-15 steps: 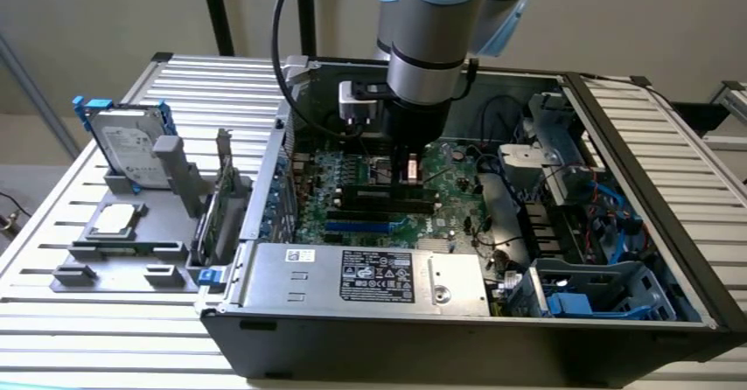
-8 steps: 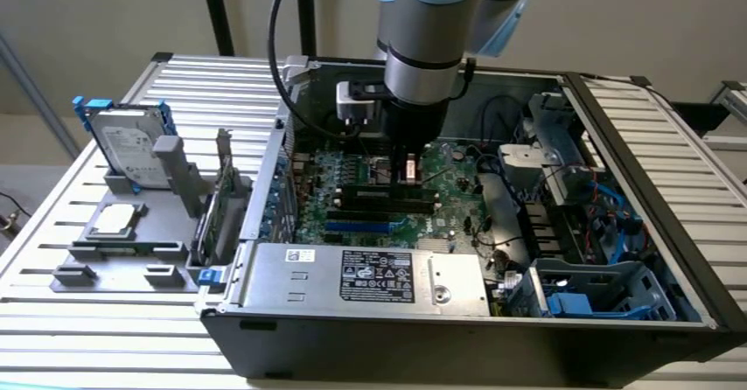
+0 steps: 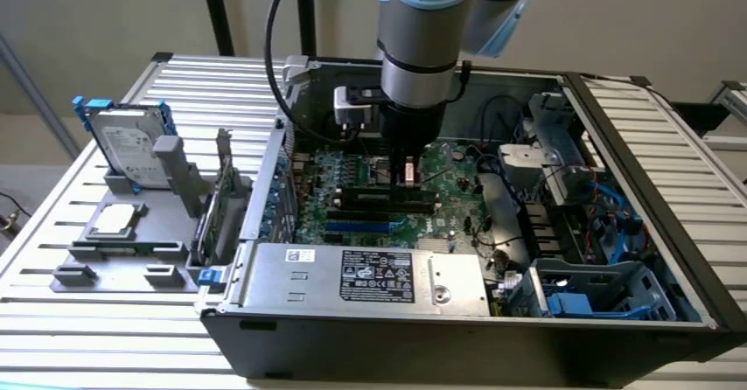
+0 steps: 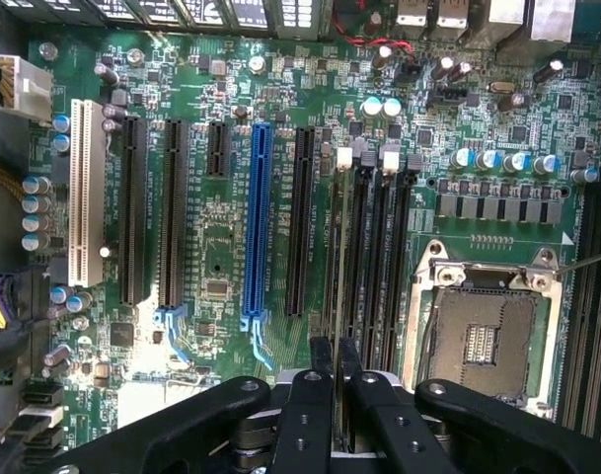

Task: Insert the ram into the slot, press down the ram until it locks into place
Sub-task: 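Insert the ram into the slot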

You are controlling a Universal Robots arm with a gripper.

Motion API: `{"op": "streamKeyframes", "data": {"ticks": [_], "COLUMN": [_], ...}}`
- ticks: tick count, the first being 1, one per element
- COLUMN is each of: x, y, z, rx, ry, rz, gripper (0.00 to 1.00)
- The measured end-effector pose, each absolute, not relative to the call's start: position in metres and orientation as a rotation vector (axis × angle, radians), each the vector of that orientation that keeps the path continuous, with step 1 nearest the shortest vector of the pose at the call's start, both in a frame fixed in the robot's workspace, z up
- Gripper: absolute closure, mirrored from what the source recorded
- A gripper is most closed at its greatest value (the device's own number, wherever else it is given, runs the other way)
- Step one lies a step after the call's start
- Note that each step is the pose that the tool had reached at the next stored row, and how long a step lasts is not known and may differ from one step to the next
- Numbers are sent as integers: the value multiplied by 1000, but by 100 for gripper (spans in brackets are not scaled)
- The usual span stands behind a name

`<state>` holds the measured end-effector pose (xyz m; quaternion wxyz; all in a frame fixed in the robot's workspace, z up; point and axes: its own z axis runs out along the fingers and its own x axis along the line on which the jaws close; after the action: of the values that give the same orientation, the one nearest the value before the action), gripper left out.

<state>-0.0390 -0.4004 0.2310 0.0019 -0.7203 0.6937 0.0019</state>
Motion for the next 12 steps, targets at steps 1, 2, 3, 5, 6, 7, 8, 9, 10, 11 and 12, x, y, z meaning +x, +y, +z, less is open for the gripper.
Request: {"op": "streamKeyframes", "data": {"ticks": [1,2,3,5,6,7,8,9,10,11,12], "x": [-39,-39,-40,-40,-40,-41,-41,-41,-41,-41,-41], "y": [-400,-400,-400,-400,-400,-400,-400,-400,-400,-400,-400], "z": [231,230,230,230,230,230,229,229,229,228,228], "rx": [-2260,-2260,-2260,-2259,-2259,-2259,-2259,-2258,-2258,-2258,-2258], "ry": [2176,2176,2176,2176,2176,2175,2175,2175,2175,2174,2174], "rz": [6,5,5,4,4,3,3,2,2,2,1], "gripper": [86,86,86,86,86,86,86,86,86,86,86]}}
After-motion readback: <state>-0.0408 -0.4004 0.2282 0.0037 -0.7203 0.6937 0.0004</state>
